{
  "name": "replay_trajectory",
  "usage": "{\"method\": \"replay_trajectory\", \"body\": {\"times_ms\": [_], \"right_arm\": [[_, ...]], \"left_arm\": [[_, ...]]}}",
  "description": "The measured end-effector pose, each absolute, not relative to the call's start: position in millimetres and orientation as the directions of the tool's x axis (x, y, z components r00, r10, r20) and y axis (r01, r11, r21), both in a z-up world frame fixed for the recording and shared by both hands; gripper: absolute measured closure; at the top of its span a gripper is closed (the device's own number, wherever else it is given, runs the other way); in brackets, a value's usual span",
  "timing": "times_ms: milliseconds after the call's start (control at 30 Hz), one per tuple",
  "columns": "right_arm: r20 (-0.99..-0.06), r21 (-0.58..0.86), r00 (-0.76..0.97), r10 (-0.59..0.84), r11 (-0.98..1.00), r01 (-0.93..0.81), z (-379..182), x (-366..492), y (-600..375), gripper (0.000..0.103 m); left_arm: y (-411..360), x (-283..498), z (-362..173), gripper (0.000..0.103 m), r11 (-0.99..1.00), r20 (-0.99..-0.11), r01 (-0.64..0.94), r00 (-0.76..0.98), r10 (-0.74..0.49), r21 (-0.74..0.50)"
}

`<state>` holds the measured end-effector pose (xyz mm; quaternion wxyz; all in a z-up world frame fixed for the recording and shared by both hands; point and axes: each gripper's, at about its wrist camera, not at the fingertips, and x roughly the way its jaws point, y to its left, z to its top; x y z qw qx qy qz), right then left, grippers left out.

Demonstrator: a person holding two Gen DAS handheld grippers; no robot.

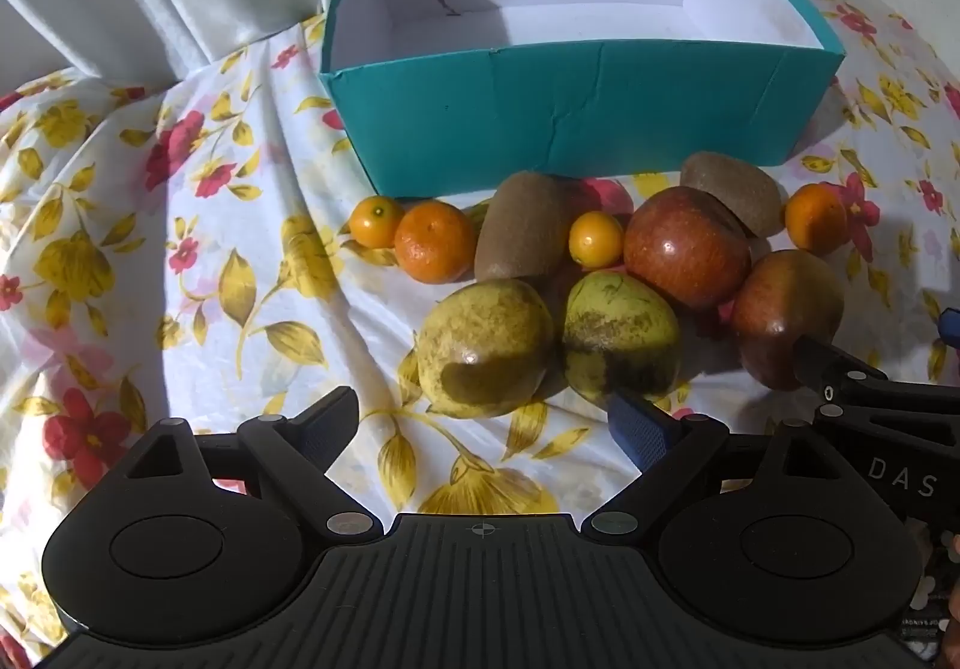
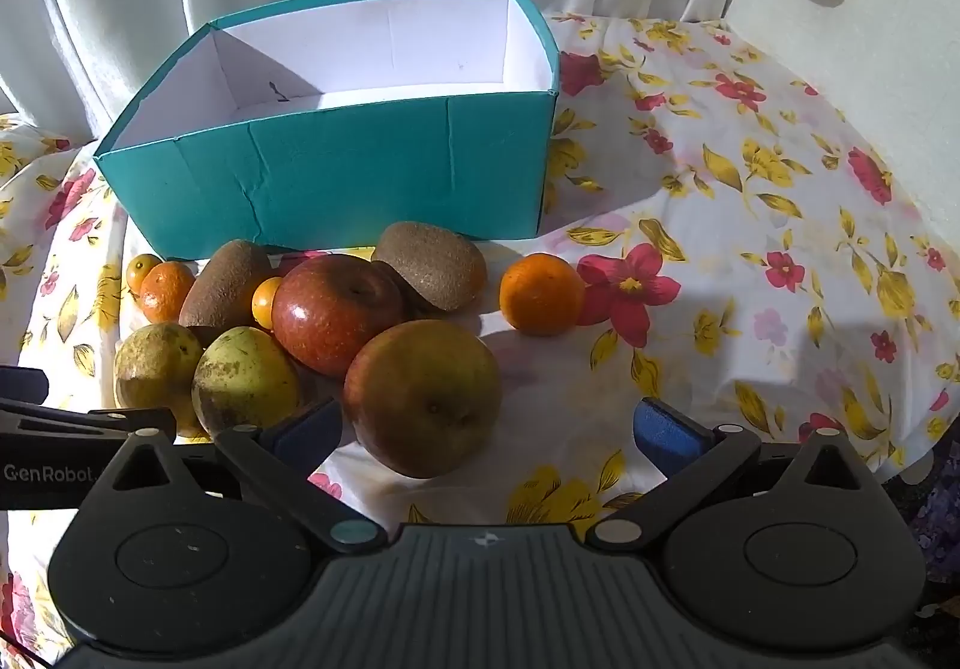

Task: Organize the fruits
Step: 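Reach the left tool to a green pear while the right tool reaches a large apple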

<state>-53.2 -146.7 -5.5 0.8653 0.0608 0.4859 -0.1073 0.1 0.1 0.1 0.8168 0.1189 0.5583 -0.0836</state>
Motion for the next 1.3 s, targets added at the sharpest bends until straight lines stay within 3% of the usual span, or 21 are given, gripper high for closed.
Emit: {"method": "replay_trajectory", "body": {"times_ms": [833,1300], "right_arm": [[-0.861,0.019,0.497,-0.113,0.968,0.252,-10.8,-51.7,-149.7,0.0],[-0.838,0.085,0.544,-0.046,0.974,0.212,-13.0,-51.2,-154.1,0.0]], "left_arm": [[-0.7,2.5,-1.0,0.01,0.954,-0.925,0.287,0.379,-0.025,0.092],[6.8,-6.2,-4.3,0.012,0.945,-0.867,0.324,0.485,-0.118,0.053]]}}
